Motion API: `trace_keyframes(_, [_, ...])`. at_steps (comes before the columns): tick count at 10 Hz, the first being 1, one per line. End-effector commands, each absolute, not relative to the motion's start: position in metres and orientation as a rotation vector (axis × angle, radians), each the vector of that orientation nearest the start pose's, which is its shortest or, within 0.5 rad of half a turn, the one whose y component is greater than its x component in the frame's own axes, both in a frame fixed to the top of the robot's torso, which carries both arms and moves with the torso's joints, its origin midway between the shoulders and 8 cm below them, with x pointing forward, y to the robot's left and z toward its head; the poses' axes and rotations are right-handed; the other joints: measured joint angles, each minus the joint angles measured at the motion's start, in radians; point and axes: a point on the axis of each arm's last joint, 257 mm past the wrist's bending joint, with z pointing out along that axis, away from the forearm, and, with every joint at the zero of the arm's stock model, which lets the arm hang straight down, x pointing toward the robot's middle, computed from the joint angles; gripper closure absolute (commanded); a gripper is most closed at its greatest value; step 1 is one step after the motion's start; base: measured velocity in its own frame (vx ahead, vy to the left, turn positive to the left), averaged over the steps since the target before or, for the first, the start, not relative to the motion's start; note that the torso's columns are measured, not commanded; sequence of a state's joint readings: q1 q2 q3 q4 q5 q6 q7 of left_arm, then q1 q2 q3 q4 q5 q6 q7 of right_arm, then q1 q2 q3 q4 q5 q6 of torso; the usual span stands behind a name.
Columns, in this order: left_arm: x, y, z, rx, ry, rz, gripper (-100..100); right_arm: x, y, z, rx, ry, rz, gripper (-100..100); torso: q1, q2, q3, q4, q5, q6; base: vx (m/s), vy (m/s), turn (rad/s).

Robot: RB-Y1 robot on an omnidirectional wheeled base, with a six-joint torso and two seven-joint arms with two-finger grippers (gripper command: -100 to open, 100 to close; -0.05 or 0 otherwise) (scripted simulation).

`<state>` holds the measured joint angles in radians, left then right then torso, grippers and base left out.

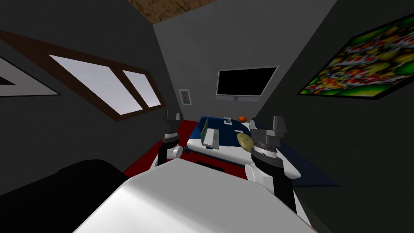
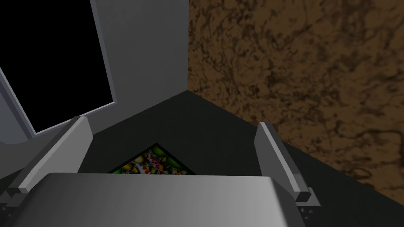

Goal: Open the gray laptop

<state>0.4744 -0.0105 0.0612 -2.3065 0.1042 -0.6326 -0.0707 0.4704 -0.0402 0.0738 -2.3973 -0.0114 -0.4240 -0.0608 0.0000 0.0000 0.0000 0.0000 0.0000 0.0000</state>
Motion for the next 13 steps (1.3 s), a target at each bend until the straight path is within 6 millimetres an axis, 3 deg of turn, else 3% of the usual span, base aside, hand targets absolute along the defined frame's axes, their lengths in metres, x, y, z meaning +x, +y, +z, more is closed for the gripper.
trace_keyframes(1, [0.308,0.305,0.068,-0.55,0.424,-1.28,0,0.336,-0.246,0.07,0.614,0.58,1.469,0,0.0,0.04,-0.082,0.041,0.0,0.0,0.0,0.0,0.0])
trace_keyframes(9, [0.308,0.305,0.068,-0.55,0.424,-1.28,0,0.335,-0.246,0.07,0.613,0.58,1.469,0,0.0,0.618,-1.234,0.617,0.0,0.0,0.0,0.0,0.0])
trace_keyframes(10, [0.308,0.305,0.068,-0.55,0.424,-1.28,0,0.347,-0.241,0.052,0.625,0.663,1.436,-100,0.0,0.691,-1.382,0.691,0.0,0.0,-0.019,0.042,0.038])
trace_keyframes(13, [0.308,0.305,0.067,-0.55,0.424,-1.28,0,0.371,-0.235,0.009,0.664,0.834,1.346,-100,0.003,0.738,-1.474,0.737,0.001,0.0,-0.055,0.1,0.049])
